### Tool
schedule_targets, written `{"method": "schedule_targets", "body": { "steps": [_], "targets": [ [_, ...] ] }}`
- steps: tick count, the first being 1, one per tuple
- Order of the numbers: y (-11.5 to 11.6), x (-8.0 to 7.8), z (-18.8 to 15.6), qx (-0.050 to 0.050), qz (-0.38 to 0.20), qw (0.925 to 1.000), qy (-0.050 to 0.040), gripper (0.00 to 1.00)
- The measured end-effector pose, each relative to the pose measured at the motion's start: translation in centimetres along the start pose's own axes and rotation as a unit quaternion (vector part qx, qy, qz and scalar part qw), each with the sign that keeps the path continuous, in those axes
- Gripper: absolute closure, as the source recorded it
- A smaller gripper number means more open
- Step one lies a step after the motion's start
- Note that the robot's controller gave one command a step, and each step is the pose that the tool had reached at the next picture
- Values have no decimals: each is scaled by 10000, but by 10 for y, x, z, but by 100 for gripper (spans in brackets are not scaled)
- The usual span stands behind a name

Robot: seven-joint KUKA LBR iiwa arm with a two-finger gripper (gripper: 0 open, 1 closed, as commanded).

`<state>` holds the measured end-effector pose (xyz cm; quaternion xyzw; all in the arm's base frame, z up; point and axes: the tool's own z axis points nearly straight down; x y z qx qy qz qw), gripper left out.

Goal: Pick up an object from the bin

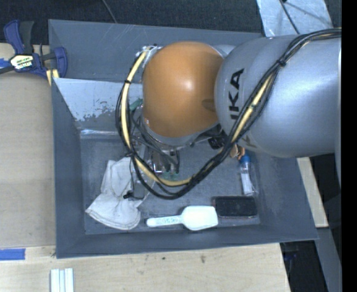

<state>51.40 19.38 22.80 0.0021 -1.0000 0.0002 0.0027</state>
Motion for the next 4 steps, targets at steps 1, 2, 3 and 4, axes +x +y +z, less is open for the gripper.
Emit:
{"method": "schedule_targets", "body": {
  "steps": [1,2,3,4],
  "targets": [
    [-1,-2,-5,-9,22,10000,-40,0],
    [-2,-14,43,-4,-736,9973,-52,0],
    [1,-35,121,3,-2364,9716,-64,0],
    [-1,-45,156,3,-3555,9347,-38,0]
  ]
}}
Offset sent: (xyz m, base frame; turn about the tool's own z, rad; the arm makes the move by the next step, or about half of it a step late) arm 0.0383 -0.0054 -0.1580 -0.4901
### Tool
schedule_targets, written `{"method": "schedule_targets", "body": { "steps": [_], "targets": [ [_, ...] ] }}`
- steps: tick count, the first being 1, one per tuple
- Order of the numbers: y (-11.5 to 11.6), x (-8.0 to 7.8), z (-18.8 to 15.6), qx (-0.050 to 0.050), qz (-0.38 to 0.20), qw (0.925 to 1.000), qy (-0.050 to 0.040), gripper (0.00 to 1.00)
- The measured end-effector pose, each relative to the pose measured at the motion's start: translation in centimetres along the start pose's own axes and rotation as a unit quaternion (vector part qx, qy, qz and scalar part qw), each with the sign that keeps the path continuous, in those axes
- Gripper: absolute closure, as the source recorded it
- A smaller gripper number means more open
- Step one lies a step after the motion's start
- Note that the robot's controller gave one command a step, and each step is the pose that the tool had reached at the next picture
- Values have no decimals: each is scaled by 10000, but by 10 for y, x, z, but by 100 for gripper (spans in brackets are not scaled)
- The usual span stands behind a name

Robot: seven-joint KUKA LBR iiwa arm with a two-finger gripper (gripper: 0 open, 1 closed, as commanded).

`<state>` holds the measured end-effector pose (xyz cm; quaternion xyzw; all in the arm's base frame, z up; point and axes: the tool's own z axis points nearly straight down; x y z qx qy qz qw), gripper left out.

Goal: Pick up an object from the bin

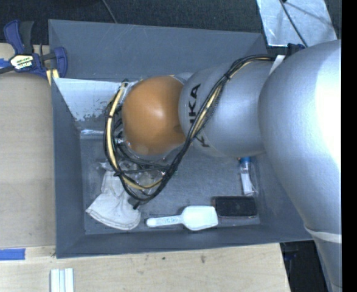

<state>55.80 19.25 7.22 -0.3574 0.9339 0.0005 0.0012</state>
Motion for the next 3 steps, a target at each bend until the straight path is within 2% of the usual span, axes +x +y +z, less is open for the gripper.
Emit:
{"method": "schedule_targets", "body": {
  "steps": [1,2,3],
  "targets": [
    [30,-20,1,10,-512,9987,-5,0],
    [-1,-1,-2,-2,17,10000,-25,100],
    [0,-1,-2,1,12,10000,-25,100]
  ]
}}
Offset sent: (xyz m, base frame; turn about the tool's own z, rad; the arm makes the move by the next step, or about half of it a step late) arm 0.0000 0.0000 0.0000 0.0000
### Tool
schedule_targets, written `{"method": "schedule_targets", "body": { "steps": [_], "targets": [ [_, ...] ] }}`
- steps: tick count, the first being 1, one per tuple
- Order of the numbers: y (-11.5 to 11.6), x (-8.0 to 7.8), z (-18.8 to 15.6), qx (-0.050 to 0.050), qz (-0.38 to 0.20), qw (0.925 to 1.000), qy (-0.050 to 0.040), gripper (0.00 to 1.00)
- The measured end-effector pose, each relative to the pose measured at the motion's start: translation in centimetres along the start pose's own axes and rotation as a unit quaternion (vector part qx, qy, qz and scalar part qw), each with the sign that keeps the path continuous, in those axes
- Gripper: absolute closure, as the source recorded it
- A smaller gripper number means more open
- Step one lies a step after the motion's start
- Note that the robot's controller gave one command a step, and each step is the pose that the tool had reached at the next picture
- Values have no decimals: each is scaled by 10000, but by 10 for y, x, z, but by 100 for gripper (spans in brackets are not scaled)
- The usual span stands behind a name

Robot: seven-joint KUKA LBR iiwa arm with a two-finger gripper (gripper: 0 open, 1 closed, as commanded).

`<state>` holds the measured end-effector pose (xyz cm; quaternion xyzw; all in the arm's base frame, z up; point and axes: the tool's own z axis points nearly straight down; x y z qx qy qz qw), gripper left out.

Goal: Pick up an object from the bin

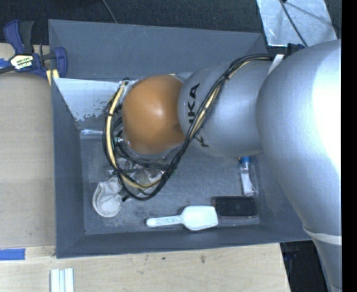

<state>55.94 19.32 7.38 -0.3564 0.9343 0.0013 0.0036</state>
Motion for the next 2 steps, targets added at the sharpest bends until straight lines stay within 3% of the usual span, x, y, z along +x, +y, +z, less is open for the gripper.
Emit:
{"method": "schedule_targets", "body": {
  "steps": [2],
  "targets": [
    [1,2,-18,-10,5,10000,38,100]
  ]
}}
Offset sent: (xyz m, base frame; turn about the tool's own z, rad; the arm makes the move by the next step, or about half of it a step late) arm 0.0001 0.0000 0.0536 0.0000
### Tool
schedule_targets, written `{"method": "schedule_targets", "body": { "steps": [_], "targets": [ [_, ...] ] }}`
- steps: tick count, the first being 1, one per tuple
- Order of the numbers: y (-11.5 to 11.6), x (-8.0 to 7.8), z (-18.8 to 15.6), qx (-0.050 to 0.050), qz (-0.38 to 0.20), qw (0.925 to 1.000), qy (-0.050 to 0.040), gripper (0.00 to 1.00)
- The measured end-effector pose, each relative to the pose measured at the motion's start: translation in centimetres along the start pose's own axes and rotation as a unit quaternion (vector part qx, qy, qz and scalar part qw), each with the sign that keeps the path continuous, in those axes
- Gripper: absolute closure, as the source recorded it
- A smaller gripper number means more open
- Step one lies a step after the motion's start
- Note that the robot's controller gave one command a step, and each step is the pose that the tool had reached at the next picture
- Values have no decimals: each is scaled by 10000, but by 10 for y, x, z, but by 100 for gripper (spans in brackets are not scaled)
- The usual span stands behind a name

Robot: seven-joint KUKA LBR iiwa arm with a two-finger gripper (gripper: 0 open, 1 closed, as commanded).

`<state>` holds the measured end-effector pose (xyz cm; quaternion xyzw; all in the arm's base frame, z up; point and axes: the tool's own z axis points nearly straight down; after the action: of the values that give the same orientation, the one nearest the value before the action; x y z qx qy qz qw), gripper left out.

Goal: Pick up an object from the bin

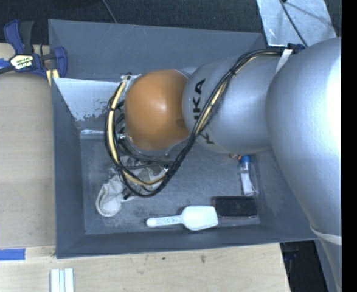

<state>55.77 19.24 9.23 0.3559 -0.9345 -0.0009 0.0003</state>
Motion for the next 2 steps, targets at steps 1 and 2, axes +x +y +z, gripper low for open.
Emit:
{"method": "schedule_targets", "body": {
  "steps": [1,2],
  "targets": [
    [-1,-1,-14,11,2,10000,-18,100],
    [0,-1,-24,7,3,10000,-11,100]
  ]
}}
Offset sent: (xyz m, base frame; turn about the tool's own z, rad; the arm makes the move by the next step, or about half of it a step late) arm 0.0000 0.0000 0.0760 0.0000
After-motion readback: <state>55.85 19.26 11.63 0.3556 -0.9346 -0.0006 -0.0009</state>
